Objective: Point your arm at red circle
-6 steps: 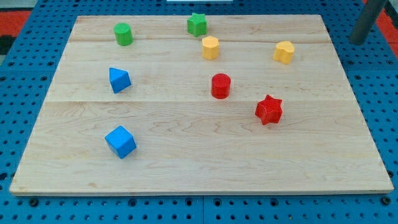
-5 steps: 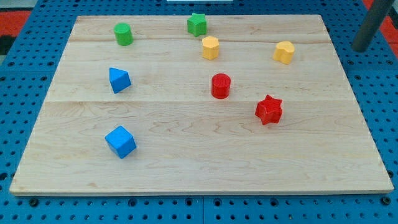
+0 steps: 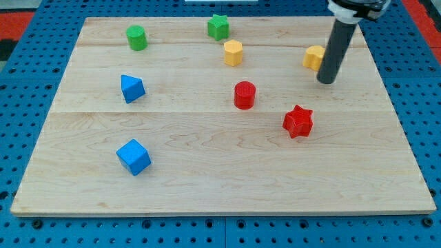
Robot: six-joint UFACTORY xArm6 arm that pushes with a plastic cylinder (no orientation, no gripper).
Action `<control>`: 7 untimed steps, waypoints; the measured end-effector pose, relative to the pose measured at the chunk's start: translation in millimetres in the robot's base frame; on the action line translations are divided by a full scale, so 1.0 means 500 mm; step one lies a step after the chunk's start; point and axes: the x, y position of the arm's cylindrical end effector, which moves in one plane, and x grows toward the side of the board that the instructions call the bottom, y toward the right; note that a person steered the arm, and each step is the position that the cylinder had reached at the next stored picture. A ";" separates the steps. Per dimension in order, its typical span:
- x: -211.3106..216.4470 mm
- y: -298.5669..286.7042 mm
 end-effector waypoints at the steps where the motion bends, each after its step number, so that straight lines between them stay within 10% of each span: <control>1: 0.003 -0.021; 7: -0.004 -0.330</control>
